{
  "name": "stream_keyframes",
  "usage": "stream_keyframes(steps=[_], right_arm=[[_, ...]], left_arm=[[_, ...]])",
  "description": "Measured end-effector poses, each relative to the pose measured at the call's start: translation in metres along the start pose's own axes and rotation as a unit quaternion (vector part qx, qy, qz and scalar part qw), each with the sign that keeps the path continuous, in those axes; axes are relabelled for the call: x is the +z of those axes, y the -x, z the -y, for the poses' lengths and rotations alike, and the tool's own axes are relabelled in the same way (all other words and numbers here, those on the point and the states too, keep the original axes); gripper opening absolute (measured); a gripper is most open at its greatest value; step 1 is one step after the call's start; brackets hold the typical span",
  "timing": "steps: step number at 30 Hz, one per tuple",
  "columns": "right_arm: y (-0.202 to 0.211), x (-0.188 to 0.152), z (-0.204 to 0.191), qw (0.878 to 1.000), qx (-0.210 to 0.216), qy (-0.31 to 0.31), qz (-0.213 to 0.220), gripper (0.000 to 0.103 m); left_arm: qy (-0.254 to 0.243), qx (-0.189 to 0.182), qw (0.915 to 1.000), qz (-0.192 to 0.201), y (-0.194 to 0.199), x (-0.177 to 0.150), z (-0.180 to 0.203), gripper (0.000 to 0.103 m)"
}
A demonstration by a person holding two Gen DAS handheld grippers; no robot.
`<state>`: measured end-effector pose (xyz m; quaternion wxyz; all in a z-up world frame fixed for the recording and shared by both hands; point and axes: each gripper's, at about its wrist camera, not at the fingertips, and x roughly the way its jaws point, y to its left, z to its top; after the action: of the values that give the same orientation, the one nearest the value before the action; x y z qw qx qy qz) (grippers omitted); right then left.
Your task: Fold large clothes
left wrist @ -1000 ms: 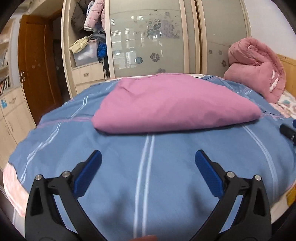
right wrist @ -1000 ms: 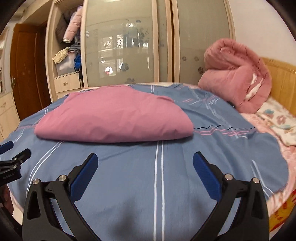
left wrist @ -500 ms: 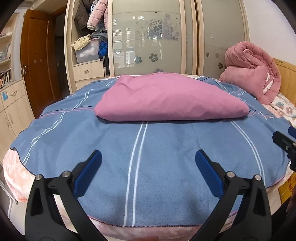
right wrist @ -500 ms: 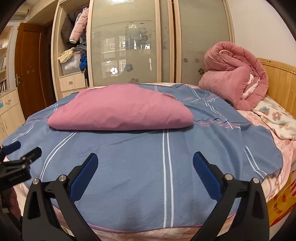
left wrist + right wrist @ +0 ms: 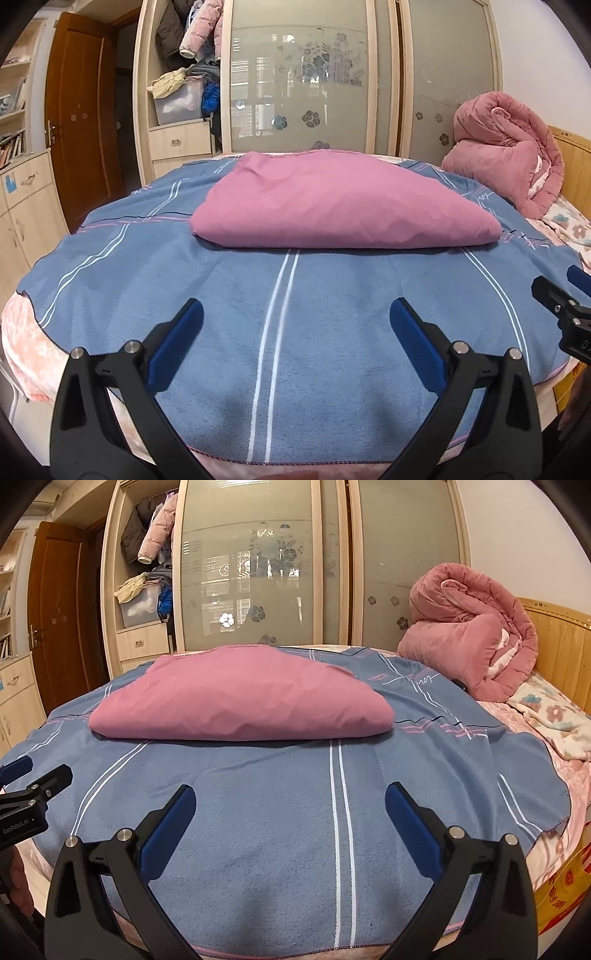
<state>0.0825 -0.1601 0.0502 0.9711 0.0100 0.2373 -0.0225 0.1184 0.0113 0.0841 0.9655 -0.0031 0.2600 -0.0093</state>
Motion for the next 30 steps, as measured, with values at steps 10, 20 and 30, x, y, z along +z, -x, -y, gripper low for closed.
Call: stream_keyframes(steps=[10, 20, 30], right_arm=[[-0.001, 0.000, -0.001, 1.000, 0.001, 0.004, 0.000, 0.102], [0.000, -0.001, 0.001, 1.000, -0.001, 0.002, 0.000, 0.102], [-0.001, 0.000, 0.001, 1.000, 0.000, 0.004, -0.003, 0.102]], left_arm=[[-0.011, 0.007, 0.9999, 0.003, 0.004, 0.001, 0.006, 0.101], [-0.003, 0.005, 1.0000, 0.002, 0.006, 0.009, 0.001, 0.101], [0.002, 0.003, 1.0000, 0.003, 0.008, 0.011, -0.001, 0.101]])
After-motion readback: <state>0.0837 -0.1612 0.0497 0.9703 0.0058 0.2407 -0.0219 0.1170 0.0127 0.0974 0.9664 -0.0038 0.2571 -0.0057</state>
